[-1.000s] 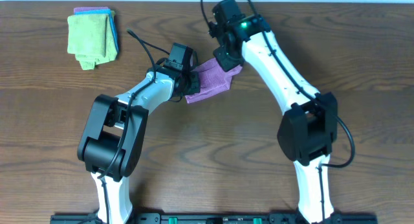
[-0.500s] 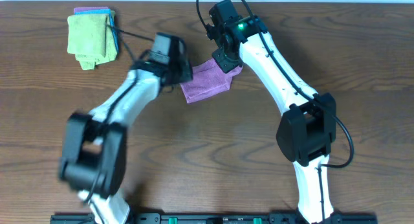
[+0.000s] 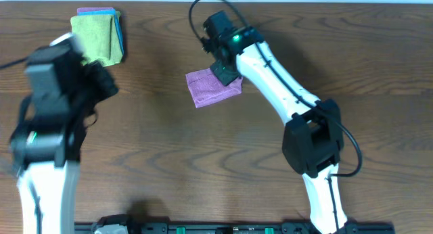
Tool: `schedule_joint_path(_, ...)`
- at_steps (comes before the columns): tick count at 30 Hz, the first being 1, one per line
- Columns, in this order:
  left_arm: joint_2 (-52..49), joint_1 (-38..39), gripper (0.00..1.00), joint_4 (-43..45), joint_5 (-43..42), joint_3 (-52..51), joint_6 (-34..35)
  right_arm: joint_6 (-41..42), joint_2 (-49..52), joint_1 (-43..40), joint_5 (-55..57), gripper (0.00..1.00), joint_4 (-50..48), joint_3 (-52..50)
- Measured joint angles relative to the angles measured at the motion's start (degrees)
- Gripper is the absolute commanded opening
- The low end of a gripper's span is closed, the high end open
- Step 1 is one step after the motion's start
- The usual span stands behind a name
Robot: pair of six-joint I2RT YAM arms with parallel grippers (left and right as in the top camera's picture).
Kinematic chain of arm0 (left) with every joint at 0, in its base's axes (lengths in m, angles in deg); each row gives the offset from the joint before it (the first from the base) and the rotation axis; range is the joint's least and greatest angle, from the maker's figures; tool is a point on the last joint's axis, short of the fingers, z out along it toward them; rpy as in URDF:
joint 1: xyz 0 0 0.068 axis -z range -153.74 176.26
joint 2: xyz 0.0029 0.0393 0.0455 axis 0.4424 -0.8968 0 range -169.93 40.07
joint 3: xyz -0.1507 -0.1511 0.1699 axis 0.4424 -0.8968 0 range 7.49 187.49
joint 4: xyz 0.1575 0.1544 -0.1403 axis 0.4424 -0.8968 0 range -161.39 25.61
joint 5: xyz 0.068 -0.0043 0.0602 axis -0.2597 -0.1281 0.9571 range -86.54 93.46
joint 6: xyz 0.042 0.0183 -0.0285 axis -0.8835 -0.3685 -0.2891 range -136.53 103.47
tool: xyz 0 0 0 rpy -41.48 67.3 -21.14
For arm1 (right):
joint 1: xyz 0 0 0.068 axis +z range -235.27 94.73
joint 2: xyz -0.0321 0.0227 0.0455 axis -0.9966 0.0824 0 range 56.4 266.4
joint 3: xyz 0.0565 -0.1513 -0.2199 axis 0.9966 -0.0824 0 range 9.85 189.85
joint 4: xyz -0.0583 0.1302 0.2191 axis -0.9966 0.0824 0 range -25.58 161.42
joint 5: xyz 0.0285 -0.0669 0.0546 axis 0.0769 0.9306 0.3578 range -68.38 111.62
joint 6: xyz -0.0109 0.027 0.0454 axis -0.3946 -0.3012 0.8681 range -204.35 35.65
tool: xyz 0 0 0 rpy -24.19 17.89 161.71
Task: Fold the cloth
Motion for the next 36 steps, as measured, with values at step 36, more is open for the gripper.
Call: schedule_joint_path(36, 10.69, -1.25, 0.06, -12.52, -6.58, 0.0, -2.6, 1.11, 2.62, 9.88, -2.34, 0.04, -9.81, -5.55)
